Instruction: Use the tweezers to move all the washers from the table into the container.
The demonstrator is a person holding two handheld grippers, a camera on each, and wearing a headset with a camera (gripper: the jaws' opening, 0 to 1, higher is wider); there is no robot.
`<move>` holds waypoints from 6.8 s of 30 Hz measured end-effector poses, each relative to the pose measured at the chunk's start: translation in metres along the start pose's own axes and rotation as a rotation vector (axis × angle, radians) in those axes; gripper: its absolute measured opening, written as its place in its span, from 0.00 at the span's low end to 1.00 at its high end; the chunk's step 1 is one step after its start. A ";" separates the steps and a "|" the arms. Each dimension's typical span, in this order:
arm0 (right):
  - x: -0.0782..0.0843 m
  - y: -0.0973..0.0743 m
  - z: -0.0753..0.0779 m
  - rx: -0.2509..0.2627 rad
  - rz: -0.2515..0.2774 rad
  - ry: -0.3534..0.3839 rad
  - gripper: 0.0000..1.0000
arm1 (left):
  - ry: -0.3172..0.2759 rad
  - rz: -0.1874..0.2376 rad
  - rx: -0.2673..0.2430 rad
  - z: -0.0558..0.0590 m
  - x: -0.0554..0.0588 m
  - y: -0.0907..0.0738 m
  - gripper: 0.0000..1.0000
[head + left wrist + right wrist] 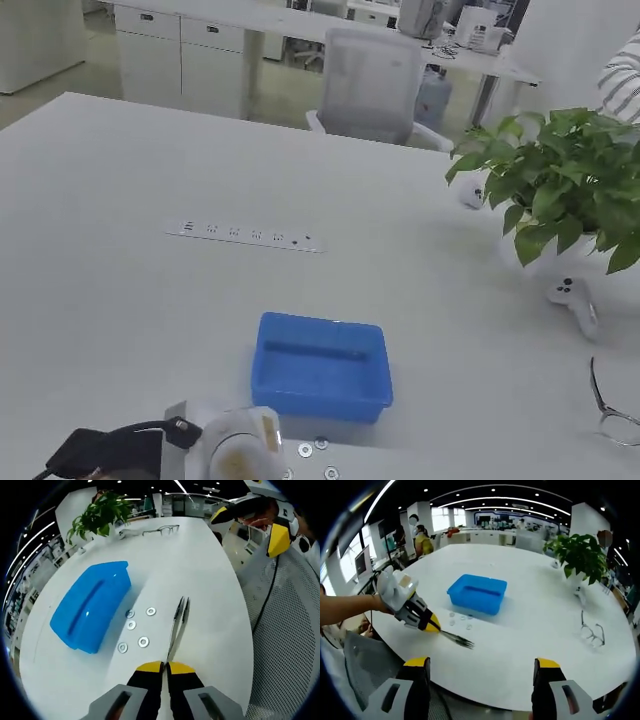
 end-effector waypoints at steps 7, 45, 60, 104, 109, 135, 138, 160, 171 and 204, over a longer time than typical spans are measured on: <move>-0.002 -0.001 -0.009 -0.038 0.010 -0.010 0.81 | 0.110 -0.019 0.004 0.012 -0.007 -0.003 0.00; 0.013 0.030 -0.067 -0.492 -0.075 -0.257 0.28 | 0.166 0.138 -0.101 0.066 -0.067 -0.086 0.00; 0.011 0.044 -0.088 -0.512 -0.077 -0.507 0.12 | 0.201 0.142 -0.084 0.077 -0.077 -0.109 0.00; -0.063 0.078 -0.070 -0.463 -0.020 -0.296 0.05 | -0.666 0.345 -0.647 0.089 0.017 -0.138 0.92; -0.070 0.093 -0.071 -0.416 -0.010 -0.364 0.05 | -0.650 0.363 -0.703 0.088 0.016 -0.135 0.99; -0.087 0.163 -0.076 -0.356 -0.024 -0.349 0.05 | -0.603 0.267 -0.752 0.084 0.026 -0.121 0.99; -0.087 0.164 -0.077 -0.375 -0.036 -0.325 0.05 | -0.621 0.280 -0.747 0.083 0.027 -0.122 0.99; -0.082 0.166 -0.074 -0.314 -0.020 -0.310 0.02 | -0.595 0.256 -0.745 0.085 0.026 -0.120 0.99; -0.083 0.162 -0.083 -0.283 -0.029 -0.329 0.02 | -0.567 0.250 -0.760 0.086 0.026 -0.121 0.99; -0.125 0.121 -0.080 -0.303 0.124 -0.231 0.03 | -0.572 0.329 -0.838 0.083 0.024 -0.132 0.99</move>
Point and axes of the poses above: the centre of the closed fingertips' face, and the gripper's own axes: y roughly forward along the fingers, z roughly to its right, x roughly out of its underside, the point moved 9 cm from there along -y, roughly backward along the fingers, and after that the axes turned 14 degrees about y, right-handed, at the moved point
